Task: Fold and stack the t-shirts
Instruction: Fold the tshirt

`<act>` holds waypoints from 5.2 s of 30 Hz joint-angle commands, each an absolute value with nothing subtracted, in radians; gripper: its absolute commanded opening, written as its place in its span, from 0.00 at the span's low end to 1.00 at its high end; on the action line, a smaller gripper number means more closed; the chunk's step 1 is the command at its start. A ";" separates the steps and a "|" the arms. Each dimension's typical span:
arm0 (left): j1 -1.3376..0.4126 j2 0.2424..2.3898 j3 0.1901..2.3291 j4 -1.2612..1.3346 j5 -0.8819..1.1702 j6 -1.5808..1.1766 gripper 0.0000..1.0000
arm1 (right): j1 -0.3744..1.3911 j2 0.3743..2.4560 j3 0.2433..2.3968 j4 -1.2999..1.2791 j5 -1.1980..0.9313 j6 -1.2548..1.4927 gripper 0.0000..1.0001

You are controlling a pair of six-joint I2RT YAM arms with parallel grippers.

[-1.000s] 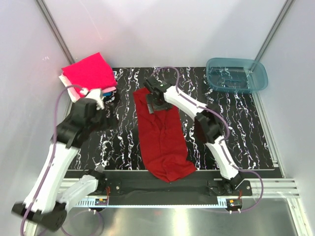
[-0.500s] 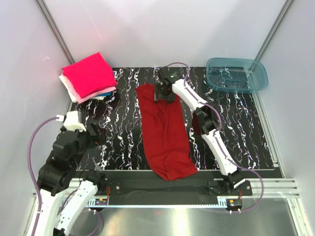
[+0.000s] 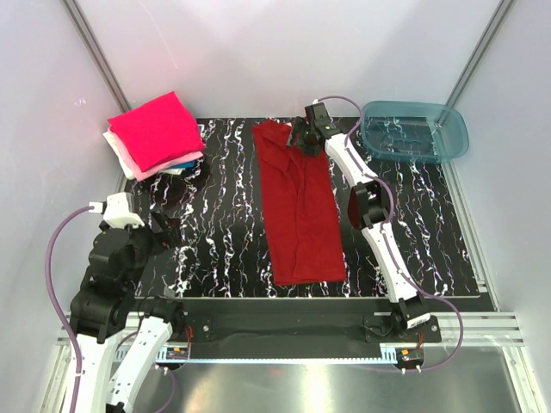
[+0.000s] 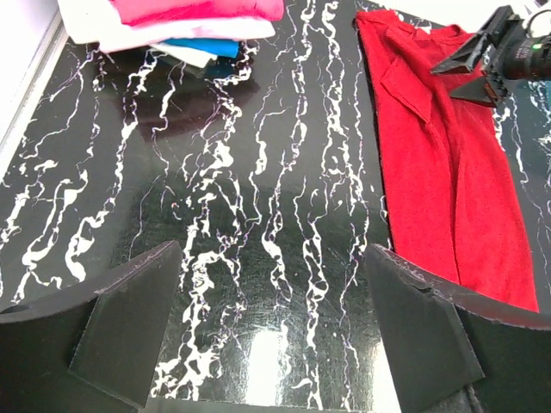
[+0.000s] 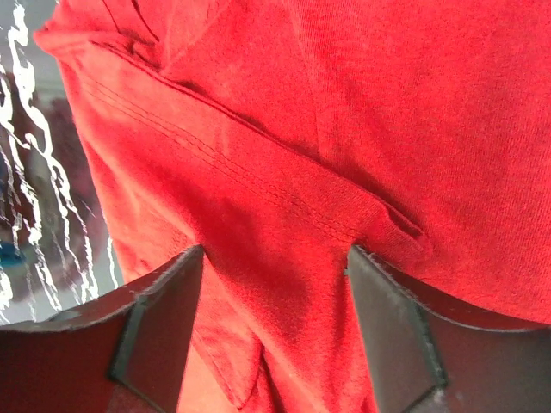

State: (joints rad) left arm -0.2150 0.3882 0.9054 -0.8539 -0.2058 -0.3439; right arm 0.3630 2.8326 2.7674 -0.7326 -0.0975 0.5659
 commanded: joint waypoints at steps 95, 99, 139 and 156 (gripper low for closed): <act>-1.172 1.055 0.713 -0.685 -0.311 -1.278 0.00 | 0.529 0.705 0.575 -0.796 -0.240 0.999 0.00; -1.066 1.065 0.785 -0.698 -0.292 -1.149 0.00 | 0.526 0.920 0.764 -0.782 -0.172 0.907 0.00; -0.413 1.937 1.574 -0.735 0.018 -0.594 0.00 | 0.252 2.011 1.664 -0.735 -0.259 0.552 0.00; -0.318 2.221 1.937 -0.867 0.109 -0.534 0.59 | 0.199 2.324 2.081 -0.877 -0.307 0.522 0.90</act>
State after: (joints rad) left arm -0.3382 2.2238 1.8465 -0.8223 0.0605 -0.5632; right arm 0.2249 2.2818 1.9537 -0.8131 -0.2600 0.5556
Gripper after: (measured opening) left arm 0.566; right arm 0.873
